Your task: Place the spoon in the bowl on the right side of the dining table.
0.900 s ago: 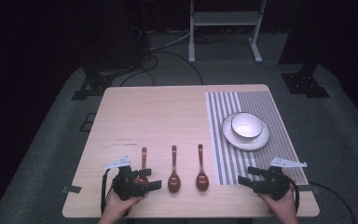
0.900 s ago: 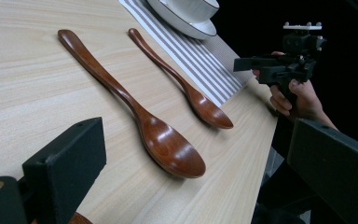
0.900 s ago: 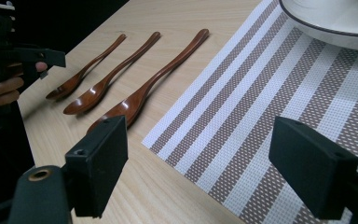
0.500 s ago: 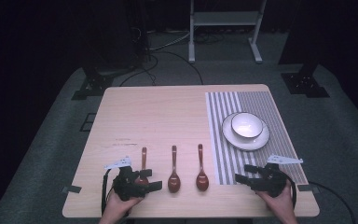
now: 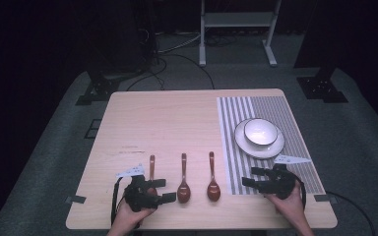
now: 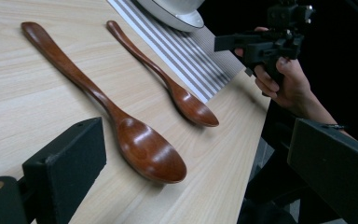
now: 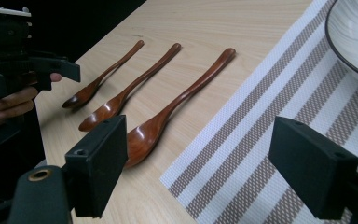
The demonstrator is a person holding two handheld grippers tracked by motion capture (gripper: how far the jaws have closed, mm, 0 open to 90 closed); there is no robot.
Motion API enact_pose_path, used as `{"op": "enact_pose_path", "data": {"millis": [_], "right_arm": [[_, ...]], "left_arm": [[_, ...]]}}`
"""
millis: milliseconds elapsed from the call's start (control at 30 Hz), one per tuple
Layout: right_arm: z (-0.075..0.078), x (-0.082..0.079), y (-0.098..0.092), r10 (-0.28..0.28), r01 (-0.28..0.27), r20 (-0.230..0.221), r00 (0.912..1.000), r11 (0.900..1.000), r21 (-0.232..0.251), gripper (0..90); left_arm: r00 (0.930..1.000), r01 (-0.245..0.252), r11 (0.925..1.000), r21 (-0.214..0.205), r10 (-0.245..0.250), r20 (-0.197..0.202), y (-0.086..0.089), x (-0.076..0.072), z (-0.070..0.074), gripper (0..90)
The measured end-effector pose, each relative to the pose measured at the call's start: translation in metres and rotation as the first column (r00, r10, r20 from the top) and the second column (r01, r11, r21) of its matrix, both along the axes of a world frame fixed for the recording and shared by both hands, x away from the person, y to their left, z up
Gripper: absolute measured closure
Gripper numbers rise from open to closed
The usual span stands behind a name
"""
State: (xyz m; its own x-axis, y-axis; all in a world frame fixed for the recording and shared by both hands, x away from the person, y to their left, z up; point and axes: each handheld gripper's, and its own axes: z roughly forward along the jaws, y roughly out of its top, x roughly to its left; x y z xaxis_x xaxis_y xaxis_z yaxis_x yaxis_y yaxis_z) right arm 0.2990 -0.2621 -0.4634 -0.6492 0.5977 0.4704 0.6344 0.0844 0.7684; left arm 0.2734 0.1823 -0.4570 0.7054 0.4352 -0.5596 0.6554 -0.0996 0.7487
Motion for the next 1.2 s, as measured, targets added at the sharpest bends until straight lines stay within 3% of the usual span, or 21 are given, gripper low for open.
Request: {"op": "enact_pose_path", "data": {"millis": [300, 733, 1100, 1200], "right_arm": [[0.013, 0.012, 0.013, 0.034, -0.034, 0.016, 0.9993, 0.9993, -0.016, 18.4], [0.024, 0.028, 0.034, 0.086, -0.086, 0.021, 0.9961, 0.996, -0.023, 18.4], [0.029, 0.039, 0.051, 0.126, -0.125, 0.02, 0.9918, 0.9914, -0.038, 18.4], [0.03, 0.041, 0.055, 0.134, -0.133, 0.02, 0.9908, 0.9902, -0.041, 18.4]], "left_arm": [[0.999, 0.044, 0.999, 0.004, -0.044, -0.005, -0.009, 0.004, 0.009, 3.3], [0.9907, 0.126, 0.992, 0.011, -0.125, -0.054, -0.03, 0.01, 0.012, 4.0], [0.9771, 0.179, 0.9838, 0.007, -0.177, -0.118, -0.041, 0.01, 0.004, 5.1], [0.9684, 0.203, 0.9791, -0.001, -0.201, -0.147, -0.044, 0.009, 0.0, 5.5]]}}
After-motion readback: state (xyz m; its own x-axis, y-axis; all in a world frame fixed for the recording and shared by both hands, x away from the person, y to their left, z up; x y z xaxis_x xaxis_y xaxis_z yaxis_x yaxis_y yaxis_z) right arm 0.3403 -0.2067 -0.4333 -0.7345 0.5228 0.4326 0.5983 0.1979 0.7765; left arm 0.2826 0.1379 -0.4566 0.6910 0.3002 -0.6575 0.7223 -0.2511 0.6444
